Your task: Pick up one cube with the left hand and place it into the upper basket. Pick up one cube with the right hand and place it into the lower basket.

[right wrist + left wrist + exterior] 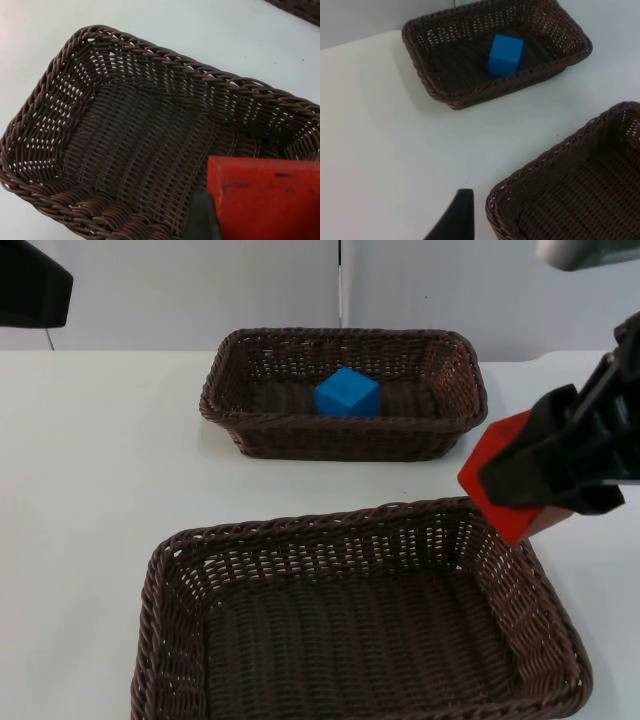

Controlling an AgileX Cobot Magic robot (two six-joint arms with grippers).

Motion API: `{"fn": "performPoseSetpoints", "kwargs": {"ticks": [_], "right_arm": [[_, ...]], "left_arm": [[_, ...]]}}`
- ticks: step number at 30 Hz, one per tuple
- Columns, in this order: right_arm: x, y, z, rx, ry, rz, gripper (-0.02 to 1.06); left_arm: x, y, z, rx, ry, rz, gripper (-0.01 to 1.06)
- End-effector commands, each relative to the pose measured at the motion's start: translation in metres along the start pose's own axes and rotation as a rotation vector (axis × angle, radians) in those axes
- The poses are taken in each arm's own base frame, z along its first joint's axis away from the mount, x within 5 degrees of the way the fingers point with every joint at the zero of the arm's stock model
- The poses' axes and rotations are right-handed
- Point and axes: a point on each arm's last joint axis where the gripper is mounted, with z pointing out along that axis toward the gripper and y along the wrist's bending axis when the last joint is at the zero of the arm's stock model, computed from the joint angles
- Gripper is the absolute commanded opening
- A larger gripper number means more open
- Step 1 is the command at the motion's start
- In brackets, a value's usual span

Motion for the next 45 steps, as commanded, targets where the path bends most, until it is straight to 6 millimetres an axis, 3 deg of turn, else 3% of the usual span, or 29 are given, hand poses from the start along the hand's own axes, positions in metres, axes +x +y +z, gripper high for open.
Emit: {"fn": "performPoseSetpoints", "kwargs": {"ticks": [1, 11, 19, 29, 41, 45], "right_arm": [[-0.003, 0.002, 0.001, -0.007, -0.021, -0.034, 0.00], [-0.001, 0.004, 0.039, -0.012, -0.017, -0.090, 0.00], [0.006, 0.022, 0.075, -0.057, -0.036, -0.142, 0.00], [0.031, 0.024, 0.129, -0.059, 0.026, -0.135, 0.00], [0.048, 0.022, 0.150, -0.052, 0.088, -0.136, 0.00], [0.048, 0.022, 0.150, -0.052, 0.088, -0.136, 0.08]], "left_arm": [[0.000, -0.002, -0.001, 0.015, -0.010, -0.016, 0.99], [0.000, -0.002, -0.001, 0.017, -0.010, -0.019, 0.99], [0.000, -0.002, -0.001, 0.016, -0.012, -0.017, 0.99], [0.000, -0.002, -0.001, 0.016, -0.012, -0.017, 0.99], [0.000, -0.002, -0.001, 0.016, -0.012, -0.017, 0.99], [0.000, -0.002, -0.001, 0.016, -0.012, -0.017, 0.99]]}}
